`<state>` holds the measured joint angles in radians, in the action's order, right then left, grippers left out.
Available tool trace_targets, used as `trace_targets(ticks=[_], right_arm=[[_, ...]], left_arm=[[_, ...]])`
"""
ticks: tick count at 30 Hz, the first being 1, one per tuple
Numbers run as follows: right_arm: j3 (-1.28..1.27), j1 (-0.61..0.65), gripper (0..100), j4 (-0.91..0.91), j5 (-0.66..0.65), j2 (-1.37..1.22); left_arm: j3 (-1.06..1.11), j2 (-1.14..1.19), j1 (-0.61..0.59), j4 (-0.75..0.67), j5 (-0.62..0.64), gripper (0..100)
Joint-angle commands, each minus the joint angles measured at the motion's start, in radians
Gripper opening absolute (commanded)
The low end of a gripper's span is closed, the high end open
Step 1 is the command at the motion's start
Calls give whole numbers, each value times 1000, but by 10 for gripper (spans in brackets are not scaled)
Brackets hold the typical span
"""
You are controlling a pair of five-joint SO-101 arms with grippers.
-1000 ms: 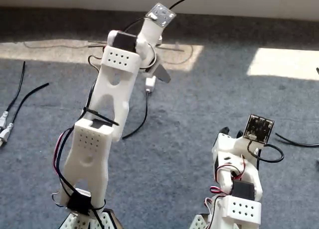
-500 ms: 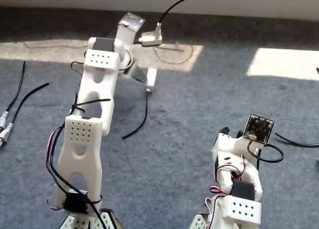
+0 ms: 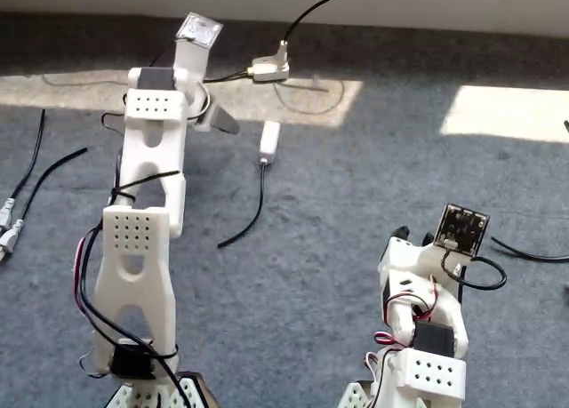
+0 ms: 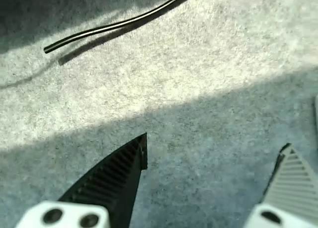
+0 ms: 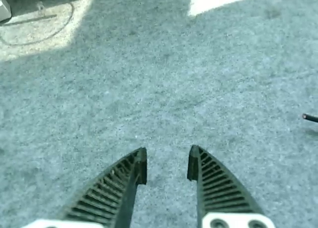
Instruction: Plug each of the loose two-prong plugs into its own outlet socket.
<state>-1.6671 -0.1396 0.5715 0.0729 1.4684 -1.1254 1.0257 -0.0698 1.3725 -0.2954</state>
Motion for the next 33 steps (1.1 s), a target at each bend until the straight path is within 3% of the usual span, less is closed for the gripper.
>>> trace_targets(ticks=[1,5,9,16,21,33], right_arm=[[-36,2,152,-24,-9,7],[-36,2,152,-24,-9,7],[-36,2,152,-24,-9,7],[-36,2,152,-24,-9,7],[-36,2,152,-24,-9,7],[-36,5,152,-24,-9,7]], left_arm=[[-101,-68,139,64,137,389],[-128,-67,191,61,348,389],[-125,-30,197,40,436,389],[-134,171,120,-80,439,389],[-136,191,30,-120,439,389],[-243,193,-150,-77,396,389]])
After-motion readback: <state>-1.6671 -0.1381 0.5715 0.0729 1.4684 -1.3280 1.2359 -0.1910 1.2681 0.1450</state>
